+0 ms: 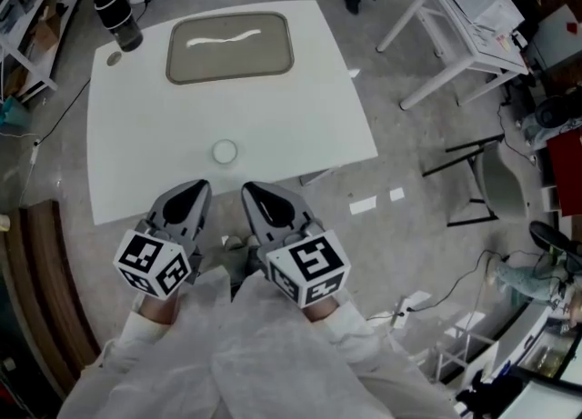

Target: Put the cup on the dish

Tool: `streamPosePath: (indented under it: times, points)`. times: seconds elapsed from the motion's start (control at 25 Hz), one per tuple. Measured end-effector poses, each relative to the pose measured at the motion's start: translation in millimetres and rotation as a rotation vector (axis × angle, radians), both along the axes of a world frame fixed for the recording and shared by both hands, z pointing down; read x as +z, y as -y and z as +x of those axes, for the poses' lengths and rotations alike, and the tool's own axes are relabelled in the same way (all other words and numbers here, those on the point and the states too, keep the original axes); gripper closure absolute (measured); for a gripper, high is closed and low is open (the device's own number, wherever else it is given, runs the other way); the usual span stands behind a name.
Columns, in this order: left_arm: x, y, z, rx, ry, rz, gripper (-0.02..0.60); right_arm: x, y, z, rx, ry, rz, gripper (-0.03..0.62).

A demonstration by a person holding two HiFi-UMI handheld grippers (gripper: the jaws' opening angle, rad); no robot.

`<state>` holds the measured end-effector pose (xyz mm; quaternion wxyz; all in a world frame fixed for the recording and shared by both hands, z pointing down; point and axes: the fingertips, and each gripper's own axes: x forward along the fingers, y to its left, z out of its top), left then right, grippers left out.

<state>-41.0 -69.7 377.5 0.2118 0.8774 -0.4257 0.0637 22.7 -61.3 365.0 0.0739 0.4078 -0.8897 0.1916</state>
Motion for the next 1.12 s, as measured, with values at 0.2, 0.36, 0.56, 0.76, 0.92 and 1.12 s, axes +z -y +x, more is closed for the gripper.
streamPosePath:
  times: [0.2,0.36,0.56,0.76,0.92,1.12]
  points:
    - [8,8,-5,0.008,0.022,-0.018,0.574,4,3,-3,0.014,-0.004,-0.029,0.580]
    - [18,13,-6,0.013,0.032,-0.027,0.574,13,3,-2,0.017,-0.007,-0.050,0.580]
    - [36,20,-6,0.016,0.040,-0.044,0.574,33,3,-4,0.014,-0.013,-0.085,0.580]
    - [48,32,-10,-0.030,0.061,-0.038,0.572,48,9,0,0.035,-0.006,-0.126,0.580]
    - [66,40,-13,-0.051,0.085,-0.056,0.497,62,10,-1,0.036,-0.003,-0.151,0.580]
    - [90,48,-9,-0.021,0.103,-0.098,0.457,79,11,0,0.048,0.022,-0.191,0.580]
